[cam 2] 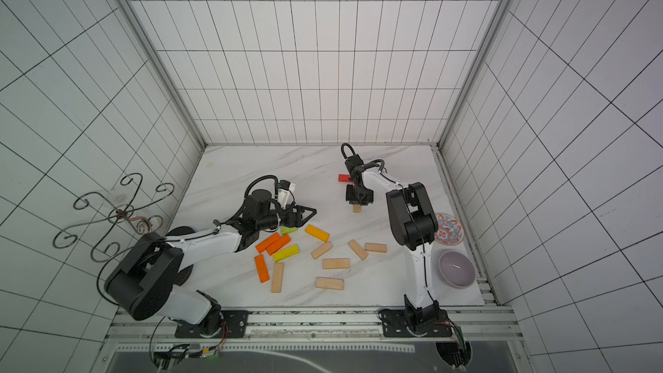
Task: Assemble a giraffe with building blocks
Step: Assemble the building block at the center of the board.
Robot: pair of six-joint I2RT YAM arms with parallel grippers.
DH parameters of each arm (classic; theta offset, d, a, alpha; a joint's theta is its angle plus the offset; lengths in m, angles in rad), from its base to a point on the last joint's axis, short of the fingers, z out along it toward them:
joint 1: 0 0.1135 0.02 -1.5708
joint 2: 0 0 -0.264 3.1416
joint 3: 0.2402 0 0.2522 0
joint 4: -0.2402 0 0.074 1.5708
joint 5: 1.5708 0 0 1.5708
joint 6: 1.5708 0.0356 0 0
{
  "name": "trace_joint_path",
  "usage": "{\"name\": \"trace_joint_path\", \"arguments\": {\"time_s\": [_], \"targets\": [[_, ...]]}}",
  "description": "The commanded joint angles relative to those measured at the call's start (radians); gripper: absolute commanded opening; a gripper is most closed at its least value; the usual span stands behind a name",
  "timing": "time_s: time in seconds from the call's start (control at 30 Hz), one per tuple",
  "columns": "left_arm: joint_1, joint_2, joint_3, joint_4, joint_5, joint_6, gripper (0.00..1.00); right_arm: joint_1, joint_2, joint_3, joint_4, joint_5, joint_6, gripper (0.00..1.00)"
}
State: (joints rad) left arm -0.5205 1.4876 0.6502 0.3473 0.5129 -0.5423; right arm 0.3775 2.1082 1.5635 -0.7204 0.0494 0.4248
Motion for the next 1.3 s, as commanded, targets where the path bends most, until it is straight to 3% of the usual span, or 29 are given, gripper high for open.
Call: {"name": "trace_joint_path", "arguments": {"time_s": [0.0,0.33,0.6,0.77,1.27], "targets": [[0.004,-0.003,-0.008,0.041,0.016,-0.008,0.83,-0.006,0.056,0.069,-0.014,0.001,-0.009,0.27],[0.005,0.0,-0.01,0.045,0.017,-0.011,0.83,-0.002,0.059,0.078,-0.022,0.0,-0.009,0.37],[0.005,0.001,-0.011,0.045,0.018,-0.011,0.83,0.006,0.056,0.072,-0.024,-0.003,-0.006,0.27],[0.005,0.003,-0.012,0.045,0.018,-0.012,0.83,0.008,0.058,0.075,-0.025,0.0,-0.006,0.27],[0.008,-0.009,-0.013,0.032,0.015,-0.008,0.83,0.008,0.059,0.099,-0.041,0.03,-0.005,0.53]]}}
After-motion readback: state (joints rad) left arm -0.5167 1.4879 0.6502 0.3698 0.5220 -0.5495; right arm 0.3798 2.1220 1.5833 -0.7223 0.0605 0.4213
